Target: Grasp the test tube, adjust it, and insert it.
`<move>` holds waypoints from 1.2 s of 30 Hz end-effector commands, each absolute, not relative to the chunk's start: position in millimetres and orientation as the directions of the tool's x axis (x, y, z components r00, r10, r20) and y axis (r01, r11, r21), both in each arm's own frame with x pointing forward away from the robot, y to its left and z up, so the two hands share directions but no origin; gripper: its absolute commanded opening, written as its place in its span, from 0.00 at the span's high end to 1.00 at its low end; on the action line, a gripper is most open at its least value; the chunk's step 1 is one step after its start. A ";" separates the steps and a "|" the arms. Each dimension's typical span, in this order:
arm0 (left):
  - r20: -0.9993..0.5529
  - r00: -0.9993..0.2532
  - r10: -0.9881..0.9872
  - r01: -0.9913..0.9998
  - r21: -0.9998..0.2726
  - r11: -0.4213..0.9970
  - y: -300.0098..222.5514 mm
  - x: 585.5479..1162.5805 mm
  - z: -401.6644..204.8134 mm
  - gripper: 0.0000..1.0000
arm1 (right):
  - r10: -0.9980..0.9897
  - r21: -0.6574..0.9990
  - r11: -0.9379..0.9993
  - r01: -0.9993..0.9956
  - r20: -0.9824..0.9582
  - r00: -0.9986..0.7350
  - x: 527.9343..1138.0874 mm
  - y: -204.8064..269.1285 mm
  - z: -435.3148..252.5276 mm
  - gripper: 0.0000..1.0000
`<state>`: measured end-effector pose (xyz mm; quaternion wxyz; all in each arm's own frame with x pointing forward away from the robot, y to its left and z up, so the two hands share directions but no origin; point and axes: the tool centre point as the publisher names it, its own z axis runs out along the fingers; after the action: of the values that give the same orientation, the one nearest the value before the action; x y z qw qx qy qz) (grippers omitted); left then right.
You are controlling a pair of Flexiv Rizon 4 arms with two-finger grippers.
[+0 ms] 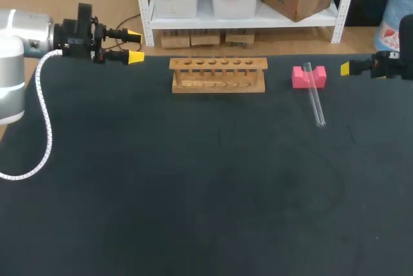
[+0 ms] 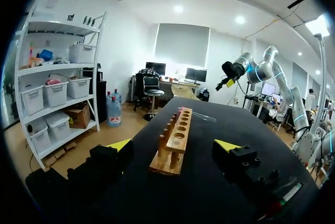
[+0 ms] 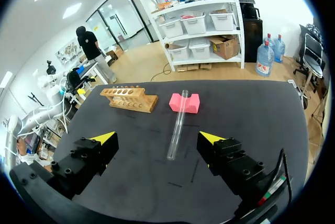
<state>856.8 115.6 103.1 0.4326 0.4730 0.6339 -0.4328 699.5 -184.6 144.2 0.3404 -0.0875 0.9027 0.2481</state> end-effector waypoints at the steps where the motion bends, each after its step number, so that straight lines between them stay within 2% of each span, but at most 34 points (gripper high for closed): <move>1: -0.959 -0.176 0.224 0.974 -0.137 0.180 115.5 855.6 102.4 0.00 | 0.011 0.382 0.866 -0.321 -0.658 -0.753 698.0 -183.6 145.5 0.00; 30: -0.959 -0.176 0.224 0.974 -0.137 0.180 115.5 855.6 102.4 0.00 | 0.011 0.382 0.866 -0.321 -0.658 -0.753 698.0 -183.6 145.5 0.00; 36: -0.959 -0.176 0.224 0.974 -0.137 0.180 115.5 855.6 102.4 0.00 | 0.009 0.301 0.920 -0.253 -0.659 -0.752 699.2 -188.4 148.2 0.00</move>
<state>856.9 115.3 103.1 0.4326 0.4728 0.6340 -0.4329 705.2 -194.2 142.4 0.3405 -0.0921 0.9055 0.2359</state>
